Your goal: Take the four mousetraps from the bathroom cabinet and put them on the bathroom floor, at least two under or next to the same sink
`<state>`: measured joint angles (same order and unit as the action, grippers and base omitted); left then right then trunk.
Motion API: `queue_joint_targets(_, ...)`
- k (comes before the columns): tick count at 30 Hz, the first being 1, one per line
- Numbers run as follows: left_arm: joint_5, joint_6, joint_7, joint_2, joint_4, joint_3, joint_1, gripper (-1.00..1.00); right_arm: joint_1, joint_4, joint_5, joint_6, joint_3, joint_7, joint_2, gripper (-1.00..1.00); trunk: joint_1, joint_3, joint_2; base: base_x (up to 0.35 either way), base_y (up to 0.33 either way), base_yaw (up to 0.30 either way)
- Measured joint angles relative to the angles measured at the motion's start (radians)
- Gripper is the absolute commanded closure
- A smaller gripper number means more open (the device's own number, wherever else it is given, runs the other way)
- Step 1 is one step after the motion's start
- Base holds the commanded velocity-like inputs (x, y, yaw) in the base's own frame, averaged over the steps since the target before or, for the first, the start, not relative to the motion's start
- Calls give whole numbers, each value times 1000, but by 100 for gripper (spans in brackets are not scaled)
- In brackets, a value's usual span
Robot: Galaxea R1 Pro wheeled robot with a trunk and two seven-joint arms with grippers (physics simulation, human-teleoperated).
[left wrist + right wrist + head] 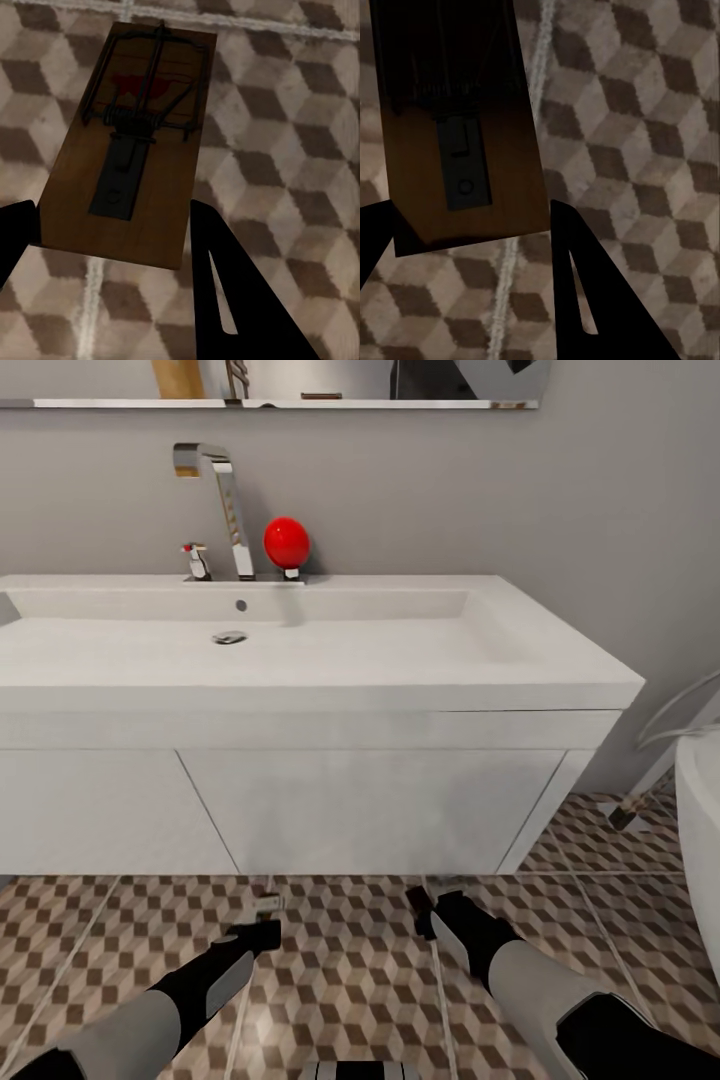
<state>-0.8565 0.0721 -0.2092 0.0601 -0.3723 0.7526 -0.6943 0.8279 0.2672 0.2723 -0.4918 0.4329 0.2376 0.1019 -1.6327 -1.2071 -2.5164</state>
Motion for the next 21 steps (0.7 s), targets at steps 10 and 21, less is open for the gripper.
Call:
queue_joint_targets(10,2,0,0,0,-3,0,0,100,0,1,-1,-1,0,-1,0,100,-4,-39,-2,0,0,0)
queue_joint_targets(21,2,0,0,0,-8,1,0,100,0,1,-1,0,0,0,-1,100,-9,-81,-5,0,0,0)
